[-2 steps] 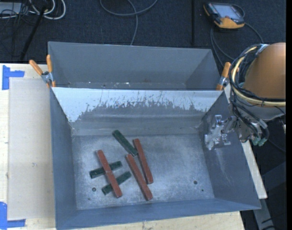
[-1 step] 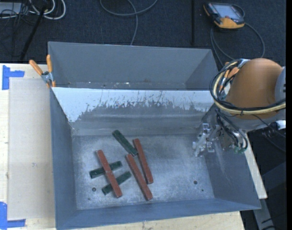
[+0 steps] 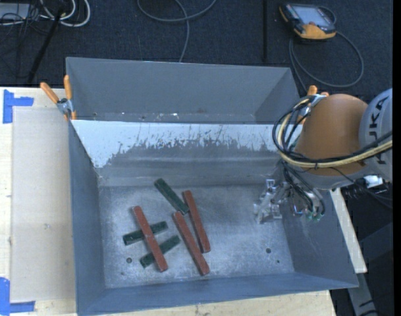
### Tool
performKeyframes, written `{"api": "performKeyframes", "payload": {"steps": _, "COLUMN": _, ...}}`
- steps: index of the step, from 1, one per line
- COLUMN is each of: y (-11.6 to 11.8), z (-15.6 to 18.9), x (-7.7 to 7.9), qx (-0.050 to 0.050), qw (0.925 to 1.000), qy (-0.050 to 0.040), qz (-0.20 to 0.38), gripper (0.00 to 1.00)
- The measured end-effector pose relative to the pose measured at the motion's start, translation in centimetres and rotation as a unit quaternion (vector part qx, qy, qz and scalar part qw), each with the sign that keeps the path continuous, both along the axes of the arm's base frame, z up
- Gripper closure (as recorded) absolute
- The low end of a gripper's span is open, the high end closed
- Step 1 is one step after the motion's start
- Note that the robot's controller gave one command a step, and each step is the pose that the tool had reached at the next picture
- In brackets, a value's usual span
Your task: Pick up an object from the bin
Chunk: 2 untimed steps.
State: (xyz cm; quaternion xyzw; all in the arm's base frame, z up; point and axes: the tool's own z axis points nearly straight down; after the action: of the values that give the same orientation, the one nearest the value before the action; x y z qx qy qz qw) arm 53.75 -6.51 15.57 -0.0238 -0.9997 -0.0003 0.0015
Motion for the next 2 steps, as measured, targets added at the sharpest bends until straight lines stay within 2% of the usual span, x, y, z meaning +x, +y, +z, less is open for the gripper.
{"api": "performKeyframes", "payload": {"steps": 1, "y": 0.4, "z": -1.6, "x": -0.2, "qx": 0.000, "qw": 0.9999, "qy": -0.0007, "qz": 0.016, "gripper": 1.00}}
{"api": "performKeyframes", "payload": {"steps": 2, "y": 2.0, "z": -4.0, "x": 1.0, "qx": 0.000, "qw": 0.9999, "qy": -0.0012, "qz": -0.016, "gripper": 1.00}}
